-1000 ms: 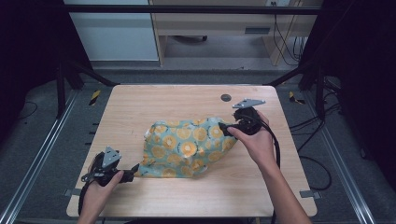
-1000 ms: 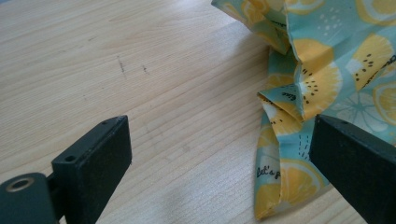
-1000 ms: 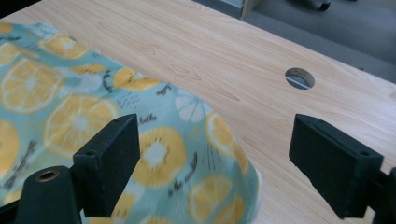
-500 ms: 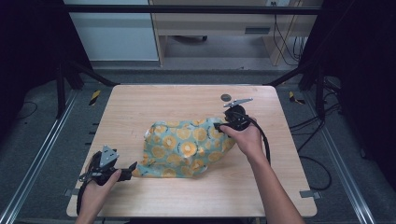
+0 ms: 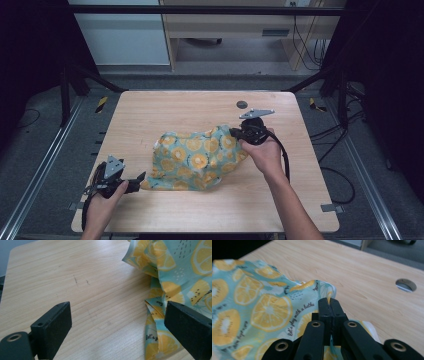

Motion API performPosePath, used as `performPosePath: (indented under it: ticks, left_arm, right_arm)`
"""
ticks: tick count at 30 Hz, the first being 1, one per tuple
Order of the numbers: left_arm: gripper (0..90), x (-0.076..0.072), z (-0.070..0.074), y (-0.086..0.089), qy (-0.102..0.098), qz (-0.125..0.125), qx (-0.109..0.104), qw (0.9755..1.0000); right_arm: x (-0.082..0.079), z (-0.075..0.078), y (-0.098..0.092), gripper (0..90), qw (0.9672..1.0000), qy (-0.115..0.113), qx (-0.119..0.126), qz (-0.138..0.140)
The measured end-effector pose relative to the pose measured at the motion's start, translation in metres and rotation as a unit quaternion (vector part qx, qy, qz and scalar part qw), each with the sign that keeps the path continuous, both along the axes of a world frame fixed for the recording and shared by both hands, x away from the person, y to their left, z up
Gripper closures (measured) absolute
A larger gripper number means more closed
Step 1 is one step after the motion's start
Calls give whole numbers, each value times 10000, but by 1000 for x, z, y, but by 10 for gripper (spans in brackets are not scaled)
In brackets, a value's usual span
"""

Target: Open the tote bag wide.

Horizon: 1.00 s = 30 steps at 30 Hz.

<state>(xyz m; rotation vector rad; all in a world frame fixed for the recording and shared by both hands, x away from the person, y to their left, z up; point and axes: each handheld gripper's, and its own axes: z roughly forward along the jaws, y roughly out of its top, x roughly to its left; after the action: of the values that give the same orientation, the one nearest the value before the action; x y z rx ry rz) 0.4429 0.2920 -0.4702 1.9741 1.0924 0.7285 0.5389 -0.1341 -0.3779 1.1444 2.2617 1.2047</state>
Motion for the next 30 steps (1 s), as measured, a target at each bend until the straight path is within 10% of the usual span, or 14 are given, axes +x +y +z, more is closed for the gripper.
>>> performPosePath:
  ticks: [15,21,30]
  left_arm:
    - [95,1,-5,0,322,-68,-125,9994]
    - [122,1,2,6,312,-76,-562,9979]
    - [175,1,18,2,79,-21,-379,9992]
  right_arm:
    - [-42,36,7,900,9948,-686,523,534]
    - [-63,43,7,900,9918,-837,638,724]
    - [-84,37,4,900,9872,-919,858,986]
